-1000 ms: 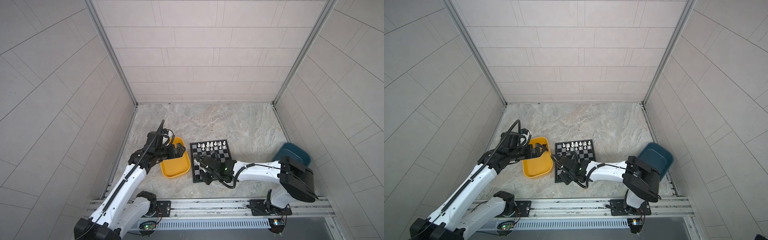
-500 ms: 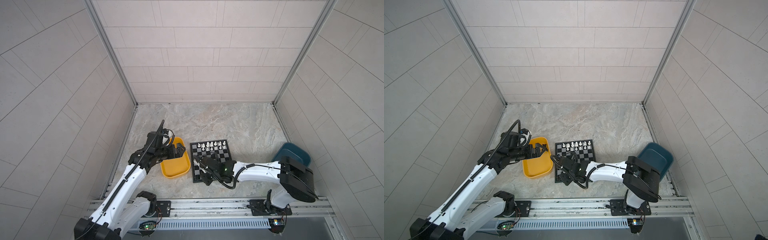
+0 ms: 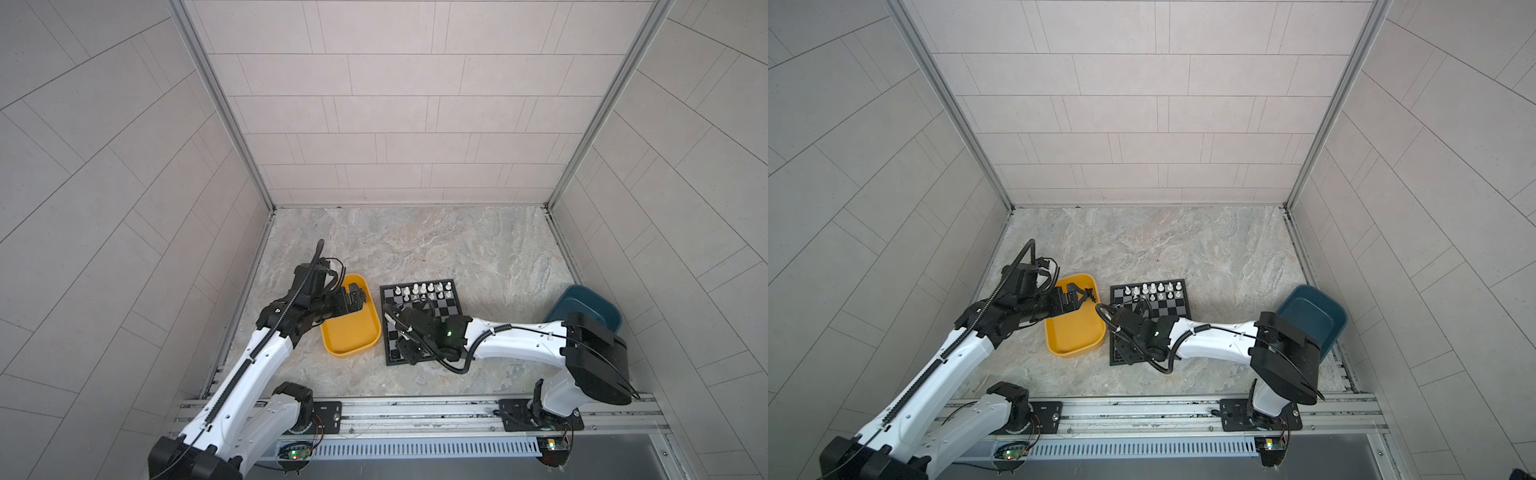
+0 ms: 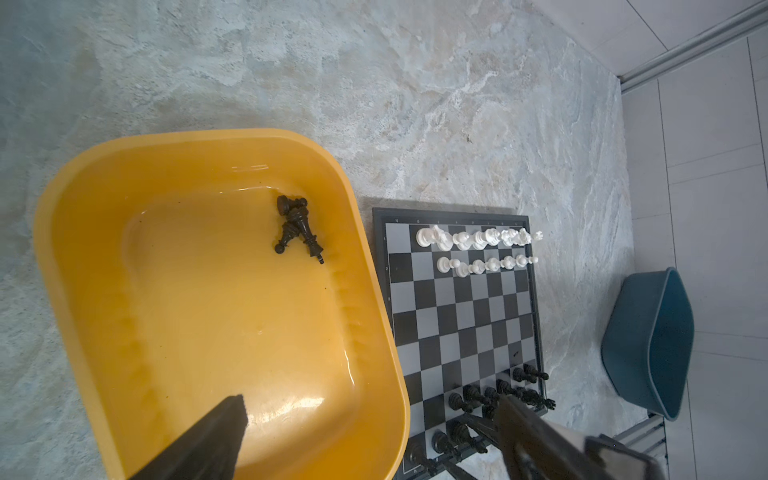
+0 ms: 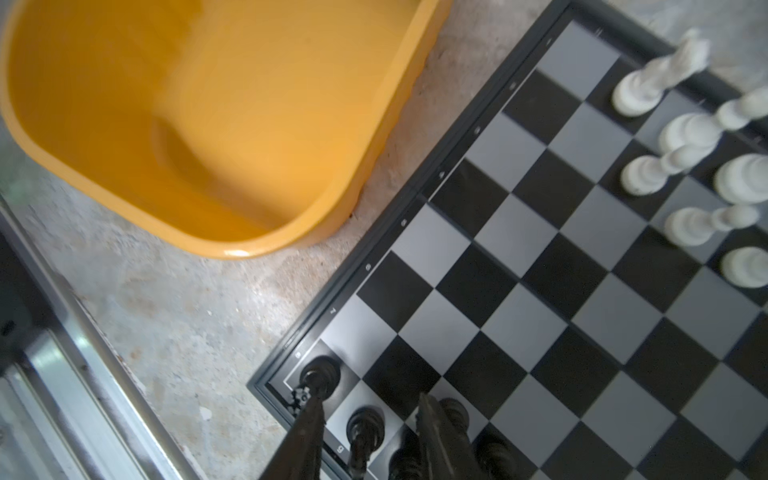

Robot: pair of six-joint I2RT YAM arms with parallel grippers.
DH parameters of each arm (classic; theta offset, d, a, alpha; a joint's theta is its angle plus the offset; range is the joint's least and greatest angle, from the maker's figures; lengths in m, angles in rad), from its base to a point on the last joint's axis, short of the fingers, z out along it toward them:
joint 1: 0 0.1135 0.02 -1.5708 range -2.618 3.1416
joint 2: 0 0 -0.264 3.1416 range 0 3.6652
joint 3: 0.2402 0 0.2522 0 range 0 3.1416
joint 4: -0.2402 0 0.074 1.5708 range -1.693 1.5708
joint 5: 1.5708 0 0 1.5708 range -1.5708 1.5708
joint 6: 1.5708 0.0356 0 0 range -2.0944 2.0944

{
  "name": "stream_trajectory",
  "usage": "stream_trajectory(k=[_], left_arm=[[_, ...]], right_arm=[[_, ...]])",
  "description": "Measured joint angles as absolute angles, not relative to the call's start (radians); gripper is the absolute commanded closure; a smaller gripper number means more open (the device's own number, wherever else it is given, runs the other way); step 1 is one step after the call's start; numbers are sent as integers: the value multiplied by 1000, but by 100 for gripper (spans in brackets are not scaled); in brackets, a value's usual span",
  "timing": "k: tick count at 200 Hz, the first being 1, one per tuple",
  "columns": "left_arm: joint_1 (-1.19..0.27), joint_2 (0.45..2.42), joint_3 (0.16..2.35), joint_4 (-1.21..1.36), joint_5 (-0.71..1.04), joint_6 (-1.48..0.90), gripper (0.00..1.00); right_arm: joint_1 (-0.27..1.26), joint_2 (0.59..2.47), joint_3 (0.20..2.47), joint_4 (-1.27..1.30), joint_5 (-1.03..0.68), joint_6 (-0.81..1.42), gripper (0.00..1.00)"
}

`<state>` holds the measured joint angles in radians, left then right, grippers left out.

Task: Set up the chess pieces on the board
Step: 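Lower the knight onto the square beside the rook and open the right gripper, then lift the right gripper over the board while the left gripper lowers into the tray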

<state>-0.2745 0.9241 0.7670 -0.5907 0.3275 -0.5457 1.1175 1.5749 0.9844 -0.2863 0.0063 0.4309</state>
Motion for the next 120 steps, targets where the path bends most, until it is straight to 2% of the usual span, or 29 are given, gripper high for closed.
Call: stream_trajectory(k=[13,48,79,120], left_arm=[[-272,939,765,-583,328,-554,0],[-271,1133,793,-619,296,-525,15],[-270,1407,932,-693,257,-469,36],[-270,1620,1075,-710,200,-451,44]], right_arm=[[1112,1548,1010,-300,19,424,57],[1071,1439,1046,-332,31,411,51],[953,1322,1053,-347,-14,399,44],[806,1175,1027,-349,-104,389,43]])
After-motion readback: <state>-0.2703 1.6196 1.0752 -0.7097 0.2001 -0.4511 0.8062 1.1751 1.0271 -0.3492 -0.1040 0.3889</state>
